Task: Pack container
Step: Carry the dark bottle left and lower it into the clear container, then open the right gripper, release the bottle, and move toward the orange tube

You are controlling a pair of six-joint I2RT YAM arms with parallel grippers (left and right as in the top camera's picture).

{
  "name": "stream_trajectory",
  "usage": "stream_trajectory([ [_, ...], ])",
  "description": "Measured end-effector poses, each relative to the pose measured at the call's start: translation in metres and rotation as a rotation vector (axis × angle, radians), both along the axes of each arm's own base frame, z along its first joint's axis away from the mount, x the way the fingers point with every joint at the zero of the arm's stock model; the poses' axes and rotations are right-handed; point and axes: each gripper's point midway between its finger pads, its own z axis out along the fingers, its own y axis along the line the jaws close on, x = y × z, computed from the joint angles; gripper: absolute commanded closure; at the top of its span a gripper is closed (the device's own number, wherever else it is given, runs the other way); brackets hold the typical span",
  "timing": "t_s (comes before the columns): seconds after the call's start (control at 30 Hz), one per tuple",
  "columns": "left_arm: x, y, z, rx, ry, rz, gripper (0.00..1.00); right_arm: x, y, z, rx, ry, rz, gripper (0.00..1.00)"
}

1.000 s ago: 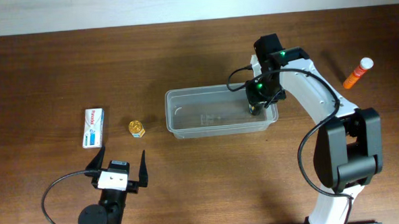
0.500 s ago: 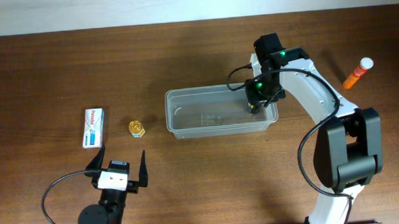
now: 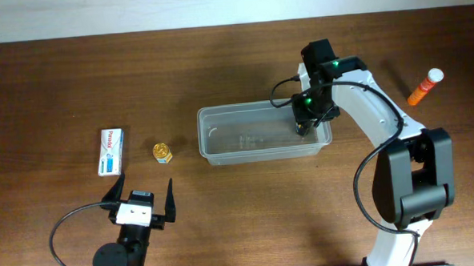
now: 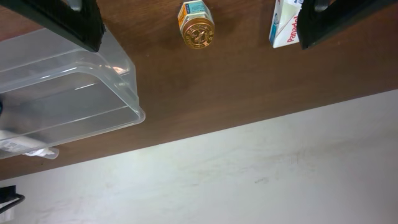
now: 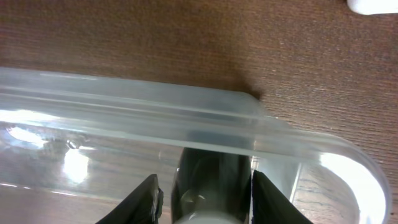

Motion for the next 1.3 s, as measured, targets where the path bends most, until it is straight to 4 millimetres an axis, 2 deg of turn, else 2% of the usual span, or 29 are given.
stream_trajectory([
  [0.43,0.0,0.0,0.0,0.0,0.0,0.0,0.01,-0.001,0.001,0.001,0.007,0.006,0.001,0.59],
  [0.53,0.0,0.0,0.0,0.0,0.0,0.0,0.01,-0.003,0.005,0.007,0.026,0.021,0.005,0.59],
  [0.63,0.0,0.0,0.0,0.0,0.0,0.0,0.01,0.001,0.008,0.024,0.044,0.015,0.007,0.59],
  [0.83,0.0,0.0,0.0,0.0,0.0,0.0,0.01,0.015,0.014,0.081,0.07,-0.048,0.016,0.58],
  [0.97,0.0,0.0,0.0,0.0,0.0,0.0,0.01,0.03,0.016,0.128,0.08,-0.147,0.041,0.5],
  [1.07,0.0,0.0,0.0,0.0,0.0,0.0,0.01,0.045,0.015,0.158,0.072,-0.243,0.042,0.4],
  [1.17,0.0,0.0,0.0,0.0,0.0,0.0,0.01,0.059,-0.003,0.177,-0.005,-0.329,0.011,0.37],
  [1.2,0.0,0.0,0.0,0.0,0.0,0.0,0.01,0.061,-0.01,0.177,-0.028,-0.336,-0.002,0.36],
  [1.3,0.0,0.0,0.0,0.0,0.0,0.0,0.01,0.063,-0.049,0.176,-0.142,-0.333,-0.071,0.28],
])
